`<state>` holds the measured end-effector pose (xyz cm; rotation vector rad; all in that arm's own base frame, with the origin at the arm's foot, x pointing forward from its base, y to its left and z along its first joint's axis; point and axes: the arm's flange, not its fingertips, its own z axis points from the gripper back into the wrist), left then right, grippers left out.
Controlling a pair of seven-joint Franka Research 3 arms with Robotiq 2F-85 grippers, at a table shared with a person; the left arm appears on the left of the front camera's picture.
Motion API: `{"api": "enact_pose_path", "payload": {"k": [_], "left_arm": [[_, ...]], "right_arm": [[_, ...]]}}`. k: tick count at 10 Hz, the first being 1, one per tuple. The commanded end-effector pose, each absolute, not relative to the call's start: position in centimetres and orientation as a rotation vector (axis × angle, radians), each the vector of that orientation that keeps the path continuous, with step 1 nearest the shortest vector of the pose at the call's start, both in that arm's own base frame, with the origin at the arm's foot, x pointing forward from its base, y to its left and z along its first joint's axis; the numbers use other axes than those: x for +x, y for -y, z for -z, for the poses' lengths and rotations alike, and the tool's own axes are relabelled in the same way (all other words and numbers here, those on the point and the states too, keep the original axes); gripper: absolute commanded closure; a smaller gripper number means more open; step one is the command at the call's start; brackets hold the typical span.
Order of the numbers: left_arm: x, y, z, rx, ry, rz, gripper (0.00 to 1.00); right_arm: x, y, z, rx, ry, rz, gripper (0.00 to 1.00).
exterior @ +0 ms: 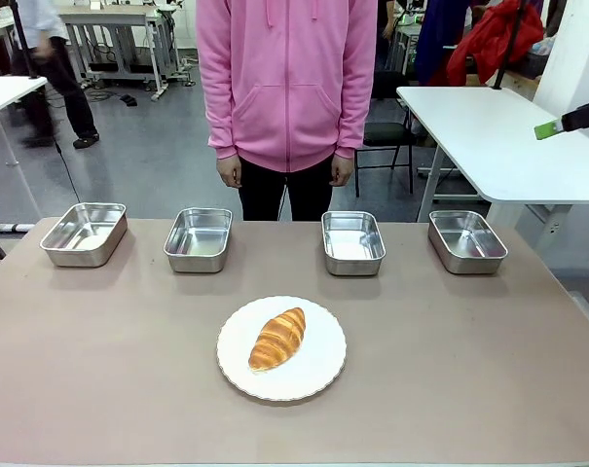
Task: Place the bread in the container.
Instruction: Place the Butter Roll into the Airtight Container indicated by the human.
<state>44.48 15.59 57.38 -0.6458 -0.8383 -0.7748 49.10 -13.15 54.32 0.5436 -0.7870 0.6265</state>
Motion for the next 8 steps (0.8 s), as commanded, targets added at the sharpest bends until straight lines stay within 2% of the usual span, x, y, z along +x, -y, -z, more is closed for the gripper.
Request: {"api": "enact_pose_path", "payload": {"k": [1,8], "left_arm": [[44.33,-15.62,-57.49,-0.648,0.843,0.786,0.00],[44.33,-15.62,-57.49,-0.648,0.843,0.786,0.00]], "right_arm": [[49.11,13.07,-54.39,0.549,0.791,-0.630,0.00],[49.11,13.07,-54.39,0.549,0.791,-0.630,0.00]]}}
